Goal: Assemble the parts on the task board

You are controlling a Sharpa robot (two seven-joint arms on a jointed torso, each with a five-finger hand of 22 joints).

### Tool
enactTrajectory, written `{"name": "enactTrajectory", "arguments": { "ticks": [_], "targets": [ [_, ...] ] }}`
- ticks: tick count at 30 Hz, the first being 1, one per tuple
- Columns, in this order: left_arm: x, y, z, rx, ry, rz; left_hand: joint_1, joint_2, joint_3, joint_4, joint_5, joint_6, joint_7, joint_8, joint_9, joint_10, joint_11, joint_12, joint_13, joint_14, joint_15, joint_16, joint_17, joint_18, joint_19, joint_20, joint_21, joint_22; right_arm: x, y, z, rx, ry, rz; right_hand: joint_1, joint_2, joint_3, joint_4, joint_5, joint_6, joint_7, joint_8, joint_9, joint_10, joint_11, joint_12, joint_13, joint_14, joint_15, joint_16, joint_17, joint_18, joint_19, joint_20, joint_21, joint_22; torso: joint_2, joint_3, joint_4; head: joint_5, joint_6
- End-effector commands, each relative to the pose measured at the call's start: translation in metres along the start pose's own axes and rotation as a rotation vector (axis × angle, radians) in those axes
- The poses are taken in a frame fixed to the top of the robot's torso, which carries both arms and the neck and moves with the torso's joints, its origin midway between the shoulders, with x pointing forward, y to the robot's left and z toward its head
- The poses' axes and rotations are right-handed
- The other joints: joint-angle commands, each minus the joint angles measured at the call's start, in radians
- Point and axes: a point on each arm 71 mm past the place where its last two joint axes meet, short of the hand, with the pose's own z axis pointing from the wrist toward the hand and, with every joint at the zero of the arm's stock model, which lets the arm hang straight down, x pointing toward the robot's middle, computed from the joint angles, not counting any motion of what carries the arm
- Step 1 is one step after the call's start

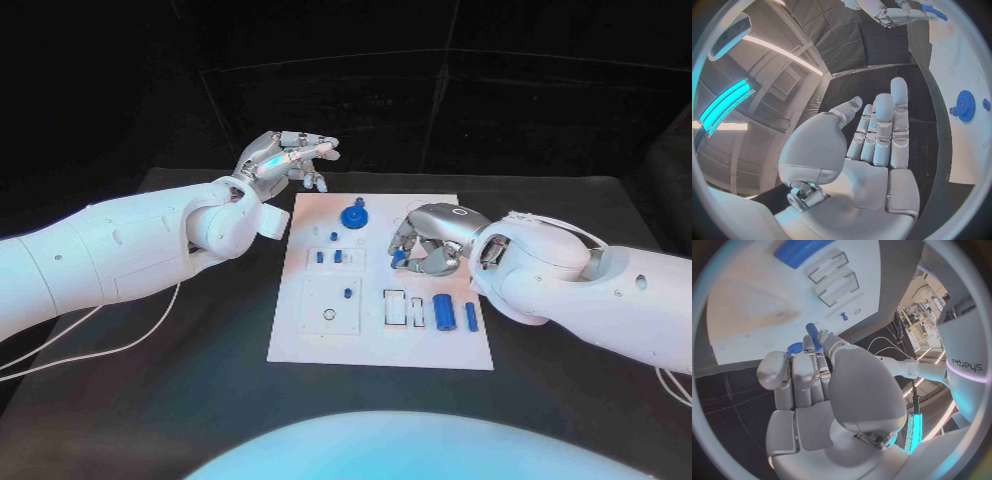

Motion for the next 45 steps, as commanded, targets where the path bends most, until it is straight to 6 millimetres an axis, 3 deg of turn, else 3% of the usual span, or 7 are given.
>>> {"name": "enactTrajectory", "arguments": {
  "ticks": [1, 8, 15, 22, 28, 45],
  "targets": [
    [0.001, -0.001, 0.001, 0.003, 0.009, -0.010, -0.003, -0.002, -0.005, -0.001, 0.004, -0.006, -0.002, 0.006, 0.000, -0.006, -0.002, 0.006, 0.001, -0.008, 0.000, -0.001, -0.001, 0.013, -0.007, 0.002, -0.005, -0.001, -0.004, 0.018, 0.002, -0.061, -0.050, 0.083, -0.003, 0.003, 0.007, -0.001, -0.001, 0.006, 0.001, 0.002, 0.001, 0.006, -0.001, -0.008, 0.001, 0.023, -0.007, 0.005, 0.001, -0.019, 0.007, 0.000, 0.008, 0.002, 0.001, -0.0001, 0.0007, 0.005, -0.003],
    [0.003, -0.001, 0.002, 0.005, 0.013, -0.012, -0.003, -0.002, -0.005, -0.001, 0.004, -0.006, -0.002, 0.006, 0.000, -0.006, -0.002, 0.006, 0.001, -0.008, 0.000, -0.001, -0.001, 0.013, -0.007, 0.002, -0.005, -0.001, 0.002, 0.057, 0.017, -0.185, -0.049, 0.113, -0.001, 0.002, 0.011, -0.005, 0.008, 0.007, 0.002, 0.001, 0.000, 0.009, 0.000, -0.013, 0.001, 0.024, -0.007, 0.009, 0.005, -0.019, 0.008, -0.001, 0.010, 0.005, 0.001, -0.0005, 0.0035, 0.015, -0.009],
    [0.006, 0.000, 0.003, 0.005, 0.018, -0.014, -0.003, -0.002, -0.005, -0.001, 0.004, -0.006, -0.002, 0.006, 0.000, -0.006, -0.002, 0.006, 0.001, -0.008, 0.000, -0.001, -0.001, 0.013, -0.007, 0.002, -0.005, -0.001, 0.023, 0.081, 0.030, -0.259, -0.010, 0.111, 0.000, 0.001, 0.013, -0.007, 0.011, 0.007, 0.003, 0.000, 0.000, 0.009, 0.000, -0.016, 0.000, 0.024, -0.007, 0.011, 0.006, -0.019, 0.008, -0.001, 0.010, 0.004, 0.002, -0.0008, 0.0016, 0.044, -0.021],
    [0.008, 0.000, 0.004, 0.005, 0.023, -0.016, -0.001, -0.002, -0.005, -0.003, 0.004, -0.007, -0.002, 0.008, 0.001, -0.007, -0.002, 0.009, 0.002, -0.009, 0.000, -0.001, -0.002, 0.014, -0.007, 0.002, -0.006, -0.002, 0.041, 0.087, 0.036, -0.272, 0.043, 0.102, -0.002, 0.000, 0.014, -0.008, 0.012, 0.006, 0.004, -0.002, -0.001, 0.008, 0.002, -0.020, 0.000, 0.024, -0.007, 0.013, 0.009, -0.020, 0.008, -0.001, 0.012, 0.007, 0.002, -0.0018, 0.0022, 0.051, -0.028],
    [0.008, 0.000, 0.005, 0.005, 0.024, -0.017, -0.001, -0.002, -0.005, -0.003, 0.004, -0.007, -0.002, 0.008, 0.001, -0.007, -0.002, 0.009, 0.002, -0.009, 0.000, -0.001, -0.002, 0.014, -0.007, 0.002, -0.006, -0.002, 0.053, 0.087, 0.040, -0.268, 0.072, 0.084, -0.002, 0.000, 0.015, -0.008, 0.013, 0.005, 0.004, -0.003, -0.001, 0.008, 0.002, -0.021, 0.000, 0.024, -0.006, 0.014, 0.010, -0.020, 0.008, -0.001, 0.012, 0.007, 0.001, 0.0001, 0.0015, 0.056, -0.032],
    [0.009, 0.000, 0.005, 0.005, 0.026, -0.018, -0.001, -0.002, -0.005, -0.003, 0.004, -0.007, -0.002, 0.008, 0.001, -0.007, -0.002, 0.009, 0.002, -0.009, 0.000, -0.001, -0.002, 0.014, -0.007, 0.002, -0.006, -0.002, 0.066, 0.085, 0.043, -0.255, 0.124, 0.050, -0.001, -0.001, 0.016, -0.011, 0.014, 0.004, 0.005, -0.005, -0.002, 0.007, 0.003, -0.025, -0.001, 0.024, -0.006, 0.015, 0.010, -0.020, 0.008, -0.001, 0.012, 0.007, 0.001, -0.0002, 0.0013, 0.064, -0.036]
  ]
}}
